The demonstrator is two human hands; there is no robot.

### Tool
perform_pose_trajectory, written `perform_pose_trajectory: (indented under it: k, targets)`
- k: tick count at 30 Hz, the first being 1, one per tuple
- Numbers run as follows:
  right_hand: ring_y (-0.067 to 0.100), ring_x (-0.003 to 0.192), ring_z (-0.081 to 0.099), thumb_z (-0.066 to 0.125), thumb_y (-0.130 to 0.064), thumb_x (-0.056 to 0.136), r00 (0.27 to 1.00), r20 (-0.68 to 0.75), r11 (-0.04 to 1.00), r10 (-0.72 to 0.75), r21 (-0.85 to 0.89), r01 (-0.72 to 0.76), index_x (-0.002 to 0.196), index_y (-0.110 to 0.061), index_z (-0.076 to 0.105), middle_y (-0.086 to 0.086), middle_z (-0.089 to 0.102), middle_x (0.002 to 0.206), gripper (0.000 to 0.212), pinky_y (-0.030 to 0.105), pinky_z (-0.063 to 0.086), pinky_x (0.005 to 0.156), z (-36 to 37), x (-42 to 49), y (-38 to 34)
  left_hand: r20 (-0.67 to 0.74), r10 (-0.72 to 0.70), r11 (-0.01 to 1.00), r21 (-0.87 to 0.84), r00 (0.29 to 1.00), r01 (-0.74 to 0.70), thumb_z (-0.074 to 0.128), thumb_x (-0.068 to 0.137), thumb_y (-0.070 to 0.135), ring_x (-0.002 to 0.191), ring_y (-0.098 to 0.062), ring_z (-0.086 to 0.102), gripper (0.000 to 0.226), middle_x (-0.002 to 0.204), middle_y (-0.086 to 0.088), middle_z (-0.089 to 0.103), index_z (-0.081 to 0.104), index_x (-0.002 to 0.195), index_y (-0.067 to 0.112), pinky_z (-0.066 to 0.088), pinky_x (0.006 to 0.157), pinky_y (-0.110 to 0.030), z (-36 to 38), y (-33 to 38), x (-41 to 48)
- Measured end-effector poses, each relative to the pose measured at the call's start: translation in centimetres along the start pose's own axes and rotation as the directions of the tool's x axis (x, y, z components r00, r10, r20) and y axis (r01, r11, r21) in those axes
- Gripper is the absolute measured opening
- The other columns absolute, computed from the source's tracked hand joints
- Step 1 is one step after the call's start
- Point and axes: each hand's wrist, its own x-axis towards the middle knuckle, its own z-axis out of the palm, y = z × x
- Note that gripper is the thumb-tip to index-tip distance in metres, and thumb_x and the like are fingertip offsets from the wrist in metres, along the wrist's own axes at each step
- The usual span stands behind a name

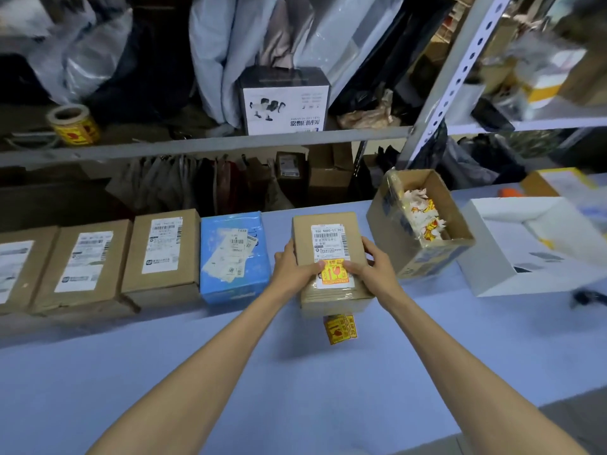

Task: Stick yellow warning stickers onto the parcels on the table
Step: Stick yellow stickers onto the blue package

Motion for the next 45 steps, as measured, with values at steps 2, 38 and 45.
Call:
perform_pose_trajectory:
  k: [2,38,45]
  targets:
    - [0.012,0.099,0.062,0.067,0.001,0.081,1.0,0.009,1.0,-0.003,-0.027,0.003,0.129,-0.02,0.052,-0.003,0.064,0.115,0.055,0.026,0.053,0.079,0.0,2.4,-0.2,-0.018,-0.002,1.0,-0.011,1.0,0.002,0.078,0.067,0.03,0.122,-0.022,0.05,0.084,0.13,-0.004,0.047,0.036,0.139,0.025,0.047,0.101,-0.048,0.1,0.3,1.9]
    - [0.023,0.099,0.059,0.056,0.0,0.086,0.992,0.022,0.939,-0.123,-0.321,0.124,0.114,-0.006,0.057,0.01,0.062,0.112,0.029,0.037,0.05,0.09,13.0,7.4,-2.4,-0.415,-0.05,0.861,0.443,0.908,0.25,0.064,0.082,0.003,0.134,-0.029,0.032,0.068,0.145,-0.013,0.029,0.031,0.142,0.006,0.033,0.108,-0.033,-11.6,-5.1,4.7]
    - [0.031,0.12,0.052,0.063,-0.021,0.088,0.917,0.338,0.865,0.213,-0.501,-0.017,0.137,-0.006,0.033,0.015,0.05,0.134,0.059,0.04,0.045,0.099,17.6,7.6,-0.4,-0.372,-0.088,0.779,0.553,0.924,0.297,0.064,0.082,0.011,0.138,-0.033,0.019,0.085,0.151,-0.015,0.014,0.013,0.149,0.009,0.026,0.114,-0.037,-12.0,-5.3,5.0]
